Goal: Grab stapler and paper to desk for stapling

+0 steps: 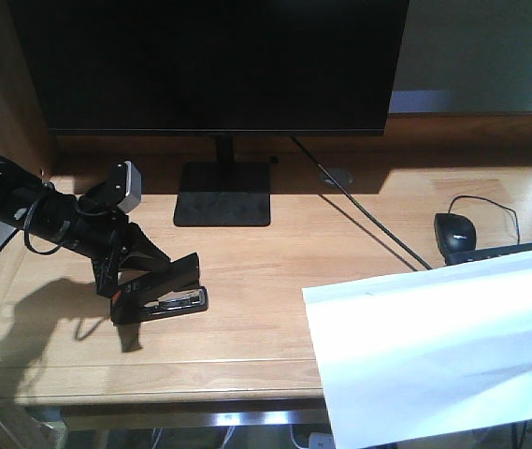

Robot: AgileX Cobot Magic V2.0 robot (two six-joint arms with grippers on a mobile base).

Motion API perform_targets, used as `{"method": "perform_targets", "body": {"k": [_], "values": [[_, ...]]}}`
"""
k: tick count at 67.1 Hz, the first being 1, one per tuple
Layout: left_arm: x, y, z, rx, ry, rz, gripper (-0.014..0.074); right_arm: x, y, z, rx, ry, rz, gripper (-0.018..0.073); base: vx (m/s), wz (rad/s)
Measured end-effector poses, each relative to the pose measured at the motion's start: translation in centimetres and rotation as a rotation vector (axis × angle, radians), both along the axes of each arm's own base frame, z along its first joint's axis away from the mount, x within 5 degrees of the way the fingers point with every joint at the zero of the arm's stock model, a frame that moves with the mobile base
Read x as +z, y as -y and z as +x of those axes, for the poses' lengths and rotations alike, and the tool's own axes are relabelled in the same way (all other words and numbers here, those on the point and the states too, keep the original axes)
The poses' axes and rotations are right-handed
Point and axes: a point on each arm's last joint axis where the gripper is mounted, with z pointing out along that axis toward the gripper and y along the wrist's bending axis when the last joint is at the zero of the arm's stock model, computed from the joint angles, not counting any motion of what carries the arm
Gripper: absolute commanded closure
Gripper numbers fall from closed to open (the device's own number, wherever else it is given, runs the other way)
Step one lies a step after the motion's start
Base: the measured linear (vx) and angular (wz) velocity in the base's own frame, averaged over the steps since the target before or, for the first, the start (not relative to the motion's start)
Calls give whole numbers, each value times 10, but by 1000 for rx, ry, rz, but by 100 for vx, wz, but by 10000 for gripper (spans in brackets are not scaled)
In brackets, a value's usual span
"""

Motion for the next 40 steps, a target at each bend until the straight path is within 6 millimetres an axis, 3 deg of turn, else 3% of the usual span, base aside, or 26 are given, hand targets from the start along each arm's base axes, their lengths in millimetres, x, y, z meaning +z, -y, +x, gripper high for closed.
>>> {"method": "perform_targets", "body": {"k": [19,40], "values": [[0,0,0,-1,0,0,603,-6,-5,2,37,-69,-56,561,0,0],[0,0,0,-1,0,0,603,-4,-22,14,68,-185,-360,561,0,0]]}}
